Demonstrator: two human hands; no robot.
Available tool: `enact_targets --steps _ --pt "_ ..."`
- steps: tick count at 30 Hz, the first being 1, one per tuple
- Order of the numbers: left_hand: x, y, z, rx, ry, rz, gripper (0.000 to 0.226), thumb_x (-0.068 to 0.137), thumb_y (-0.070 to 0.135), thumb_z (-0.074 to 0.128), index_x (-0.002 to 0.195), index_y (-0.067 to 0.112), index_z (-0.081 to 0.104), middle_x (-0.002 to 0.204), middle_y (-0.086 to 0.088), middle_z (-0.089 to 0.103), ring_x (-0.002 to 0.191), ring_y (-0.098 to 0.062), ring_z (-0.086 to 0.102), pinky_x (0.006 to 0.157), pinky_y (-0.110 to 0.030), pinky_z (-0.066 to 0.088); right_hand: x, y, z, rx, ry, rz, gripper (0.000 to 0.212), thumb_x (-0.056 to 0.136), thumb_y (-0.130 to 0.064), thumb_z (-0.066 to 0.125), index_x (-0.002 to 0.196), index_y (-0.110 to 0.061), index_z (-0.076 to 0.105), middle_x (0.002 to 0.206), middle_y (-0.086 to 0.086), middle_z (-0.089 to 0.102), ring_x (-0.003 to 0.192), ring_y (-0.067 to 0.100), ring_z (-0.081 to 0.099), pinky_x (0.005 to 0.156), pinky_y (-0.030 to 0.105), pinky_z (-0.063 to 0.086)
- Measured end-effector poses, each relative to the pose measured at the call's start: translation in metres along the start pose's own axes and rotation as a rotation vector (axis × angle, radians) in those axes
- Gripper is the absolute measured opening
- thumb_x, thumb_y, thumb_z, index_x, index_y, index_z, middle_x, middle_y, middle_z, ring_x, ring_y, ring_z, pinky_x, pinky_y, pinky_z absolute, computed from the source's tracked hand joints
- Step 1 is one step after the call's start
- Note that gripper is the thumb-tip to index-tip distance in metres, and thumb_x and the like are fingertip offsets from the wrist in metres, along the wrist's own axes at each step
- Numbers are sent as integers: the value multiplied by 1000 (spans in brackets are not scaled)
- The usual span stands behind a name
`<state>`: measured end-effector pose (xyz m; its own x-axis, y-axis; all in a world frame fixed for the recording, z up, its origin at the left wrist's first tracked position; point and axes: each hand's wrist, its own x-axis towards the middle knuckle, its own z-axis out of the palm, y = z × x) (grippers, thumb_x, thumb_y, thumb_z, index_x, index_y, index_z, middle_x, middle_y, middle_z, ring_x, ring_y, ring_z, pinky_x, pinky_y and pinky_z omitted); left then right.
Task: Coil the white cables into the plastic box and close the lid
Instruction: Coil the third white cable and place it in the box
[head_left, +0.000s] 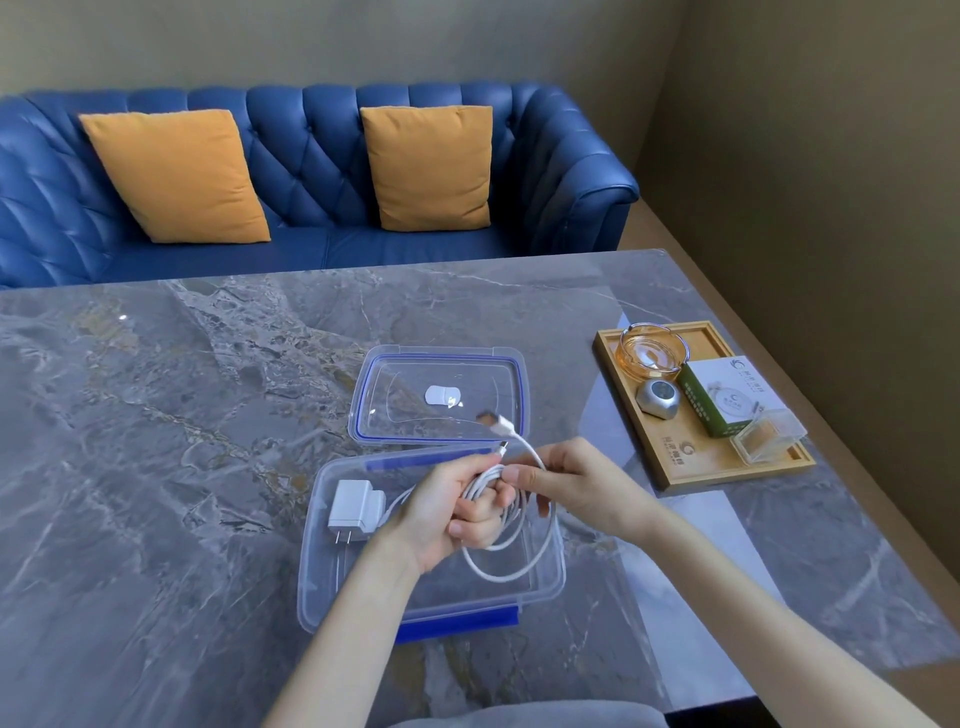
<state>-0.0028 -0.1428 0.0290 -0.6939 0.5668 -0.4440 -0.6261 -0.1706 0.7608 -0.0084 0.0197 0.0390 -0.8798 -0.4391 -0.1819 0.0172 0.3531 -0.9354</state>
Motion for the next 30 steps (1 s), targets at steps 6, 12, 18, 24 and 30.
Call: enact_targets --steps 6,12,18,24,30 --pt "5 -3 6 -55 217 12 50 95 26 29 52 6 45 24 10 19 21 -4 14 32 -14 13 1 2 8 -243 75 -28 37 93 -26 49 83 7 62 57 4 43 47 5 36 49 15 32" --pt "14 -12 20 18 533 225 42 93 23 45 55 6 43 27 10 23 25 -7 21 33 -15 21 3 8 16 -495 188 -181 31 97 -27 38 98 -8 62 80 10 67 71 23 58 71 34 46" --pt "10 -14 23 -71 514 266 33 93 21 41 71 6 60 39 5 39 44 -13 41 52 -25 38 3 14 22 -448 358 -148 22 95 -15 42 96 -9 64 77 -3 66 67 9 60 64 18 43" --pt "-2 -18 19 -277 334 242 32 95 18 40 89 3 67 69 -8 67 77 -22 64 77 -35 51 6 15 20 -342 478 -44 26 97 -17 39 93 -6 62 74 1 60 63 11 55 60 17 41" --pt "5 -19 18 -65 530 322 40 97 25 35 69 11 59 59 3 70 79 -26 62 92 -46 45 8 10 21 -92 424 0 30 97 -24 40 90 -13 67 60 -8 57 53 1 52 54 15 39"
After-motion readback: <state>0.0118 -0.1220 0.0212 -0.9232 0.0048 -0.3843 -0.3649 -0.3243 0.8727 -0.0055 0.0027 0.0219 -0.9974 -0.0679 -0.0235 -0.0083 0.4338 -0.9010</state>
